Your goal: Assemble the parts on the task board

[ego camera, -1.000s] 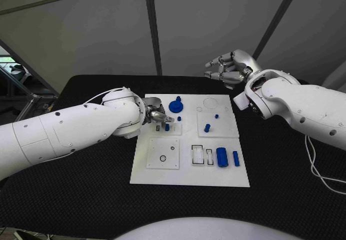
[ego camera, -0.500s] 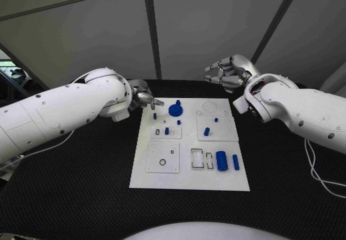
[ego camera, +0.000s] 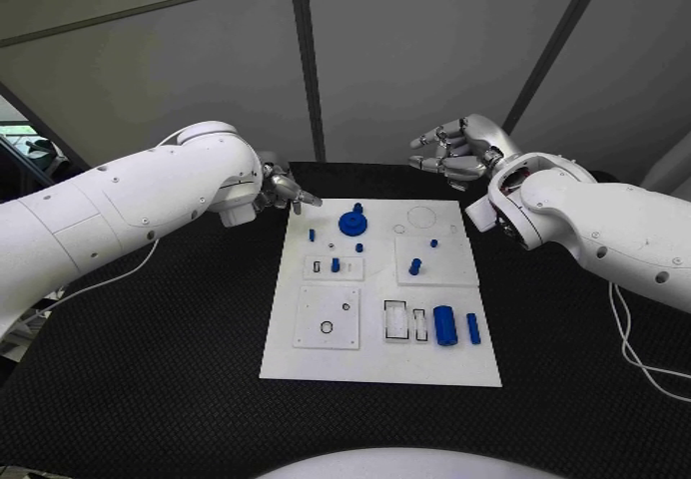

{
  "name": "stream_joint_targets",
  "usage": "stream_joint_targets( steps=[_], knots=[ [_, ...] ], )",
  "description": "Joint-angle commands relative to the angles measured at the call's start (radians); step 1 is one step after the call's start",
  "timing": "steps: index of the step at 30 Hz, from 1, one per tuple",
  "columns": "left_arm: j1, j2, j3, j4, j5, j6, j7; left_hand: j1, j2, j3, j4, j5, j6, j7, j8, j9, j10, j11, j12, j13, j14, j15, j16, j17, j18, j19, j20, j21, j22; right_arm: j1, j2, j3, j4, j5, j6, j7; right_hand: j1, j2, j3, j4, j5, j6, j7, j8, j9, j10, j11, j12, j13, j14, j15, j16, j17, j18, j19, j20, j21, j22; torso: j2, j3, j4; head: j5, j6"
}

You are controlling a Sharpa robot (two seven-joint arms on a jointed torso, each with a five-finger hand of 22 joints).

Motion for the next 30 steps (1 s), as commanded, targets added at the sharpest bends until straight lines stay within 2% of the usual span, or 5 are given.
stream_joint_targets(
  steps=[1, 3, 12, 17, 30],
  knots=[
    [-0.001, 0.016, -0.002, -0.033, -0.020, 0.077, 0.006, 0.018, 0.004, -0.018, 0.003, -0.003, 0.011, 0.001, -0.007, -0.005, -0.007, -0.001, -0.004, -0.003, 0.058, 0.005, -0.001, 0.118, -0.015, 0.000, 0.005, -0.004, 0.018, 0.002, 0.003, 0.001, -0.001, 0.001, 0.007, 0.004, -0.009, -0.001, 0.002, 0.006, 0.003, -0.001, 0.000, 0.003, -0.002, -0.005, 0.001, 0.000, 0.000, 0.025, -0.007, -0.003, -0.002, 0.013, 0.001, -0.006, -0.005, -0.002, 0.000, -0.0004, -0.0001, 0.004, -0.001],
    [-0.002, 0.022, -0.003, -0.046, -0.023, 0.084, 0.006, 0.026, 0.009, -0.025, 0.005, -0.003, 0.013, 0.001, -0.009, -0.007, -0.010, -0.001, -0.006, -0.007, 0.057, 0.005, -0.003, 0.116, -0.014, -0.001, 0.005, -0.007, 0.016, 0.002, 0.003, 0.001, 0.000, 0.001, 0.008, 0.004, -0.009, -0.001, 0.002, 0.006, 0.003, -0.001, 0.000, 0.003, -0.002, -0.005, 0.001, 0.000, 0.000, 0.025, -0.007, -0.003, -0.002, 0.013, 0.001, -0.006, -0.005, -0.002, -0.001, 0.0008, -0.0002, 0.005, -0.002],
    [-0.011, 0.051, -0.006, -0.079, -0.044, 0.086, 0.006, 0.047, 0.020, -0.043, 0.008, -0.001, 0.016, 0.001, -0.013, -0.013, -0.019, -0.001, -0.013, -0.018, 0.055, 0.006, -0.008, 0.112, -0.012, -0.005, 0.006, -0.014, 0.011, 0.002, 0.005, 0.001, 0.002, 0.000, 0.010, 0.004, -0.009, -0.001, 0.002, 0.006, 0.003, -0.001, 0.000, 0.003, -0.002, -0.005, 0.001, 0.000, 0.000, 0.025, -0.007, -0.003, -0.002, 0.013, 0.001, -0.006, -0.005, -0.002, -0.002, 0.0005, 0.0008, 0.007, -0.004],
    [-0.013, 0.058, -0.006, -0.082, -0.045, 0.095, 0.007, 0.054, 0.024, -0.048, 0.009, -0.001, 0.019, 0.001, -0.013, -0.015, -0.019, -0.001, -0.013, -0.019, 0.055, 0.006, -0.007, 0.112, -0.013, -0.004, 0.006, -0.014, 0.012, 0.002, 0.006, 0.001, 0.002, 0.000, 0.010, 0.004, -0.009, -0.001, 0.002, 0.006, 0.003, -0.001, 0.000, 0.003, -0.002, -0.005, 0.001, 0.000, 0.000, 0.025, -0.007, -0.003, -0.002, 0.013, 0.001, -0.006, -0.005, -0.002, -0.001, 0.0014, 0.0003, 0.007, -0.003],
    [-0.014, 0.067, -0.008, -0.085, -0.046, 0.136, 0.005, 0.078, 0.036, -0.064, 0.010, 0.000, 0.032, -0.002, -0.011, -0.019, -0.021, -0.003, -0.014, -0.023, 0.055, 0.004, -0.008, 0.111, -0.013, -0.004, 0.005, -0.015, 0.014, 0.002, 0.006, 0.001, 0.002, 0.001, 0.011, 0.003, -0.009, -0.001, 0.003, 0.006, 0.004, -0.001, 0.000, 0.003, -0.002, -0.004, 0.001, 0.001, 0.001, 0.026, -0.007, -0.003, -0.001, 0.013, 0.001, -0.006, -0.005, -0.002, -0.001, 0.0000, 0.0013, 0.003, -0.010]
  ],
)
